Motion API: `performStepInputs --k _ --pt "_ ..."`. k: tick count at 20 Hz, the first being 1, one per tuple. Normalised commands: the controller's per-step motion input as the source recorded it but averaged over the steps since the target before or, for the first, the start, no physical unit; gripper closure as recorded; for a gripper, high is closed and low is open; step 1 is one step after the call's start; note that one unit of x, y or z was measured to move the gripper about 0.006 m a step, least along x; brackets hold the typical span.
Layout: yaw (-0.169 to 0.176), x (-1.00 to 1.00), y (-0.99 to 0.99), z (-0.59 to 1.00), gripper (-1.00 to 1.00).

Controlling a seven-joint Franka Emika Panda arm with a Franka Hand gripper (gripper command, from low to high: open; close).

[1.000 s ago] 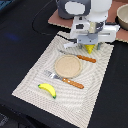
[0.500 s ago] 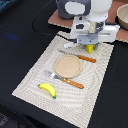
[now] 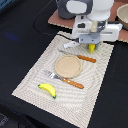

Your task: Interact with the objects in diverse but meaningful ways.

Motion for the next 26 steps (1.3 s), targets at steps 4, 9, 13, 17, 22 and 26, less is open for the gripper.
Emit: performStepInputs --k 4,9,13,17,22,26 --pt "0.116 0.1 0.29 1.0 1.0" --pt "0.125 0.04 0.32 0.99 1.0" --pt "0.145 -0.06 0.34 0.76 1.0" --pt "0.149 -0.3 0.42 0.37 1.0" --pt "0.157 -0.51 0.43 -0.11 1.0" --pt "0.145 -0.54 0.45 -0.31 1.0"
